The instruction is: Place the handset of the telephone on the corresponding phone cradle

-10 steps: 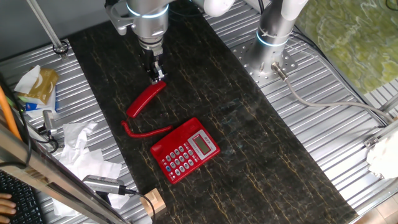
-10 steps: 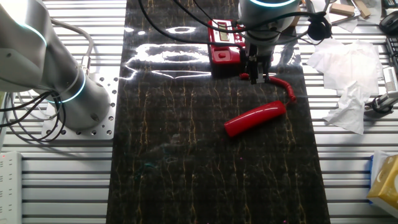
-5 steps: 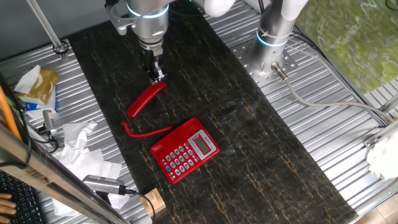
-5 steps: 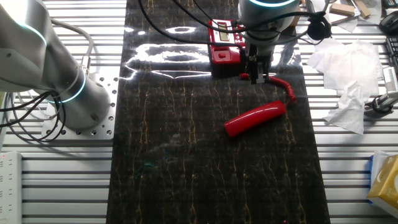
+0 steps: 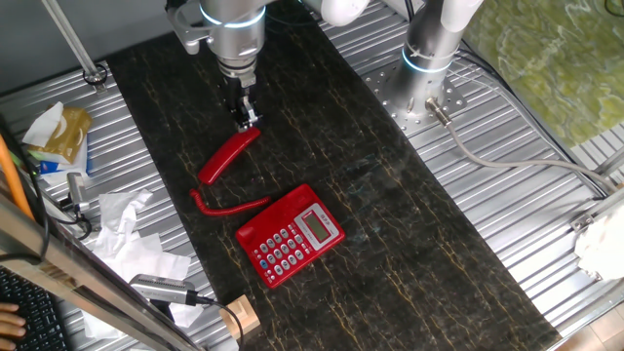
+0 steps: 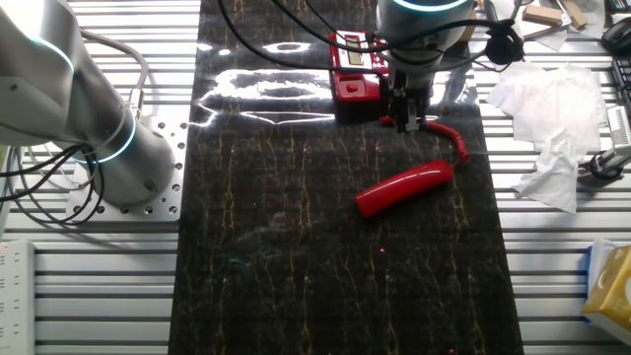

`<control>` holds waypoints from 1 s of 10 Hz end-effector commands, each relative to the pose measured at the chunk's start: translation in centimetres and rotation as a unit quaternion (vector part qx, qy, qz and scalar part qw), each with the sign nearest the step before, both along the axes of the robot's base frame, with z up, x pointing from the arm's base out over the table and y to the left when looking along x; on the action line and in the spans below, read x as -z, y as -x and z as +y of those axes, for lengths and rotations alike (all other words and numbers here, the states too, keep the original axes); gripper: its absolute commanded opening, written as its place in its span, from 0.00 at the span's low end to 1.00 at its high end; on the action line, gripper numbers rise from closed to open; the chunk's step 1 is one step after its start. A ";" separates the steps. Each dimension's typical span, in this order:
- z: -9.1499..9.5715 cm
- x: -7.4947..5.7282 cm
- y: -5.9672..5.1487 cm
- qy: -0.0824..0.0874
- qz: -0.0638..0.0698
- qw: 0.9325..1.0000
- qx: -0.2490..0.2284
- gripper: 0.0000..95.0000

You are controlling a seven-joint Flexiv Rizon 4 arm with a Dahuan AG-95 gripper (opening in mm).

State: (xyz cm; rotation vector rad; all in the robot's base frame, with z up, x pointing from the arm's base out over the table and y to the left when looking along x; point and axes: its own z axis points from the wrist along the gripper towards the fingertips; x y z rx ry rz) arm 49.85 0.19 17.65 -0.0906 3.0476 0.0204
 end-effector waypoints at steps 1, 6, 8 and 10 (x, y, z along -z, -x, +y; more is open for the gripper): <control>0.0 0.0 0.0 -0.001 -0.003 1.000 0.002 0.40; 0.0 -0.2 -0.7 -0.004 -0.004 1.000 0.003 0.40; -0.2 -0.1 -1.4 -0.005 -0.005 1.000 0.000 0.60; -0.4 0.0 -1.8 -0.008 -0.009 1.000 -0.003 0.60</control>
